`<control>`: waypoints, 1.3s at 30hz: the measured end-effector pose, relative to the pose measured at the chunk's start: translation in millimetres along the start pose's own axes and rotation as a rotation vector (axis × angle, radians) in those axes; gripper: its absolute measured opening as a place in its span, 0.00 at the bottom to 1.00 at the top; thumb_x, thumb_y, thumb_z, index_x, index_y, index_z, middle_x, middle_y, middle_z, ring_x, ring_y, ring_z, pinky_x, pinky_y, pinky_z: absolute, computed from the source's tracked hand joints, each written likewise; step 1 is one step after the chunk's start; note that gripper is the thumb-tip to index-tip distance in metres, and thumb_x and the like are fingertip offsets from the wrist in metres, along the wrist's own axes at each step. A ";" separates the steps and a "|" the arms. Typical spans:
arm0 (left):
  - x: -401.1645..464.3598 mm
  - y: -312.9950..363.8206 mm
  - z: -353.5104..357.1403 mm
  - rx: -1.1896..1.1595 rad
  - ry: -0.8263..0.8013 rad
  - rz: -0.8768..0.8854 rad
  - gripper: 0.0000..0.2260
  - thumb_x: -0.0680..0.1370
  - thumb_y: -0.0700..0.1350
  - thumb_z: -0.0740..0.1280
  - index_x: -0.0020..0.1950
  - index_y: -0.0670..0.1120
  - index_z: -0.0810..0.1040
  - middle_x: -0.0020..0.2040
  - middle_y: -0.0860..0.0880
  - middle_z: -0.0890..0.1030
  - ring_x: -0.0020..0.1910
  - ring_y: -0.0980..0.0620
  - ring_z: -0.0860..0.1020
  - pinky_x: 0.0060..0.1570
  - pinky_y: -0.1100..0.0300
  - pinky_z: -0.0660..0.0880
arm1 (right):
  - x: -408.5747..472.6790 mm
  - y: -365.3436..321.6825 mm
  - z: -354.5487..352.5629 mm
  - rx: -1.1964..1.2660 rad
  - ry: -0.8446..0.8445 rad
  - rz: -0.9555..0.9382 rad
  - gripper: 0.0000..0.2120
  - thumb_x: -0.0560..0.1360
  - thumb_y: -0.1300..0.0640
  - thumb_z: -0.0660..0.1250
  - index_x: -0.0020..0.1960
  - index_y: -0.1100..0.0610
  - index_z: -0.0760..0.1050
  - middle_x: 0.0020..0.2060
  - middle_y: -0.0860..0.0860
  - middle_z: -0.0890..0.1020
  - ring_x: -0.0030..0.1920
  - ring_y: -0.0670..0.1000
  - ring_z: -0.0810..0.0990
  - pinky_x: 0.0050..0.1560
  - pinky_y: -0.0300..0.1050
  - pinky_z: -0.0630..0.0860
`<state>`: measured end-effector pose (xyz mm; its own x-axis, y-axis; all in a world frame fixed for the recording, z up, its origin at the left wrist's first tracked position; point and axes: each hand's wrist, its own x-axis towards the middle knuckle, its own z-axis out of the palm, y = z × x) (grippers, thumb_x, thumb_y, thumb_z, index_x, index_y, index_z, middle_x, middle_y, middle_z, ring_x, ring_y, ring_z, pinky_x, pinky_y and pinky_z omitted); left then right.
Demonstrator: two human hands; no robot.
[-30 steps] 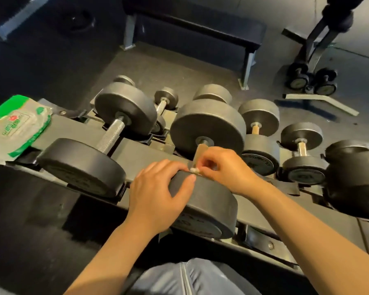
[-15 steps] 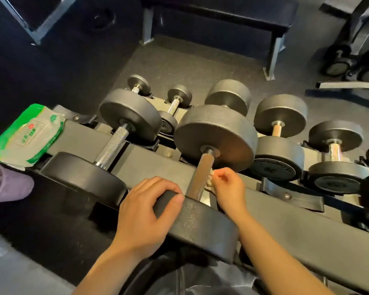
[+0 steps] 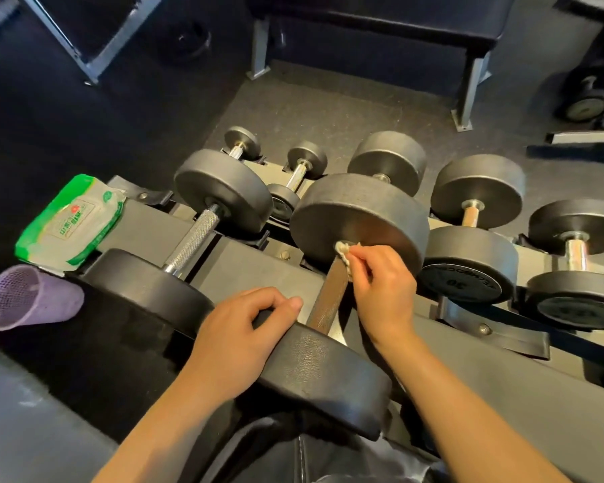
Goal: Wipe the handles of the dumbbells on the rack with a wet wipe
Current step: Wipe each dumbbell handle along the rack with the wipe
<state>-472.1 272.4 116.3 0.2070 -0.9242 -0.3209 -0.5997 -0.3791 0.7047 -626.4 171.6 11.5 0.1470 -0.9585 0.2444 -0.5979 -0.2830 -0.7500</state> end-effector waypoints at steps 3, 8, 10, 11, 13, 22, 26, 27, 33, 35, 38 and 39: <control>5.2 -2.0 -4.1 0.079 -0.094 0.074 0.24 0.73 0.66 0.51 0.40 0.51 0.79 0.41 0.55 0.79 0.45 0.55 0.77 0.49 0.52 0.72 | -0.2 -0.9 -1.5 -0.001 0.006 -0.013 0.07 0.74 0.60 0.67 0.48 0.60 0.81 0.41 0.54 0.82 0.44 0.45 0.74 0.49 0.20 0.63; 12.6 -0.9 -9.5 0.170 -0.241 0.214 0.23 0.77 0.62 0.47 0.42 0.51 0.78 0.41 0.54 0.78 0.45 0.57 0.76 0.49 0.51 0.72 | 6.3 -15.3 -5.3 -0.329 -0.134 -0.253 0.08 0.65 0.67 0.76 0.41 0.63 0.78 0.36 0.57 0.76 0.32 0.54 0.75 0.29 0.39 0.63; 16.6 1.0 -10.6 0.252 -0.285 0.285 0.24 0.77 0.61 0.45 0.43 0.50 0.77 0.41 0.54 0.76 0.45 0.57 0.74 0.48 0.53 0.71 | 19.0 -28.3 -7.2 -0.461 -0.244 -0.376 0.15 0.54 0.69 0.80 0.33 0.63 0.75 0.31 0.57 0.74 0.27 0.54 0.73 0.26 0.38 0.59; 18.2 1.2 -10.6 0.273 -0.301 0.305 0.25 0.77 0.61 0.44 0.42 0.50 0.76 0.40 0.53 0.75 0.44 0.56 0.74 0.47 0.54 0.71 | 27.7 -37.4 -9.2 -0.530 -0.298 -0.431 0.16 0.51 0.69 0.80 0.30 0.62 0.75 0.30 0.57 0.73 0.25 0.54 0.73 0.25 0.38 0.59; 18.7 2.1 -9.5 0.261 -0.316 0.318 0.26 0.76 0.64 0.44 0.41 0.49 0.75 0.39 0.52 0.75 0.43 0.55 0.73 0.45 0.54 0.70 | 39.6 -53.8 -8.4 -0.727 -0.504 -0.525 0.10 0.60 0.67 0.77 0.37 0.63 0.78 0.36 0.58 0.76 0.33 0.56 0.77 0.27 0.41 0.64; 29.8 -12.8 -10.0 -0.035 -0.327 0.279 0.27 0.72 0.68 0.48 0.39 0.51 0.77 0.38 0.53 0.79 0.42 0.54 0.76 0.46 0.50 0.72 | 51.5 -73.3 7.3 -0.958 -0.789 -0.514 0.09 0.77 0.64 0.61 0.55 0.59 0.75 0.50 0.55 0.78 0.49 0.55 0.78 0.41 0.45 0.70; 32.9 -13.2 -9.8 -0.024 -0.344 0.329 0.21 0.72 0.68 0.47 0.33 0.57 0.71 0.35 0.58 0.75 0.39 0.56 0.74 0.41 0.56 0.70 | 33.9 -43.2 -2.8 -0.686 -0.458 -0.353 0.07 0.63 0.61 0.76 0.38 0.54 0.80 0.34 0.50 0.79 0.35 0.52 0.78 0.29 0.42 0.72; 33.8 -13.1 -10.1 -0.022 -0.351 0.347 0.20 0.72 0.68 0.47 0.32 0.57 0.69 0.35 0.59 0.74 0.38 0.56 0.73 0.39 0.58 0.68 | 27.6 -35.4 -6.4 -0.596 -0.406 -0.303 0.04 0.67 0.61 0.73 0.41 0.55 0.81 0.36 0.50 0.80 0.38 0.53 0.79 0.32 0.43 0.75; 35.2 -14.6 -11.9 -0.031 -0.355 0.392 0.22 0.74 0.66 0.49 0.34 0.52 0.69 0.34 0.53 0.73 0.38 0.53 0.72 0.38 0.56 0.69 | 5.2 -18.0 -17.4 -0.204 -0.067 0.068 0.07 0.72 0.61 0.70 0.49 0.58 0.83 0.44 0.51 0.85 0.47 0.45 0.80 0.51 0.34 0.75; 35.3 -15.5 -11.5 -0.035 -0.348 0.396 0.22 0.73 0.66 0.48 0.35 0.51 0.70 0.37 0.53 0.75 0.40 0.53 0.73 0.39 0.56 0.71 | 2.1 -15.3 -15.3 -0.139 -0.035 0.131 0.08 0.71 0.63 0.72 0.50 0.57 0.83 0.45 0.50 0.85 0.48 0.43 0.80 0.52 0.31 0.74; 34.2 -16.1 -12.5 -0.034 -0.372 0.371 0.17 0.79 0.61 0.56 0.33 0.56 0.69 0.41 0.59 0.75 0.41 0.55 0.73 0.38 0.61 0.69 | 0.5 -17.6 -13.8 -0.169 -0.072 0.154 0.07 0.73 0.64 0.71 0.49 0.58 0.83 0.43 0.51 0.84 0.44 0.46 0.81 0.46 0.35 0.76; 34.3 -15.0 -13.2 -0.028 -0.377 0.361 0.16 0.79 0.59 0.58 0.33 0.57 0.69 0.41 0.60 0.75 0.40 0.55 0.73 0.38 0.62 0.68 | 0.6 -18.2 -13.1 -0.217 -0.088 0.131 0.06 0.73 0.64 0.70 0.49 0.59 0.82 0.42 0.52 0.84 0.42 0.49 0.82 0.44 0.36 0.76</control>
<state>-445.8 245.8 103.0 -0.3046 -0.9174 -0.2561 -0.5592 -0.0454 0.8278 -625.8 176.7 33.4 0.1194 -0.9885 0.0924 -0.7701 -0.1509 -0.6198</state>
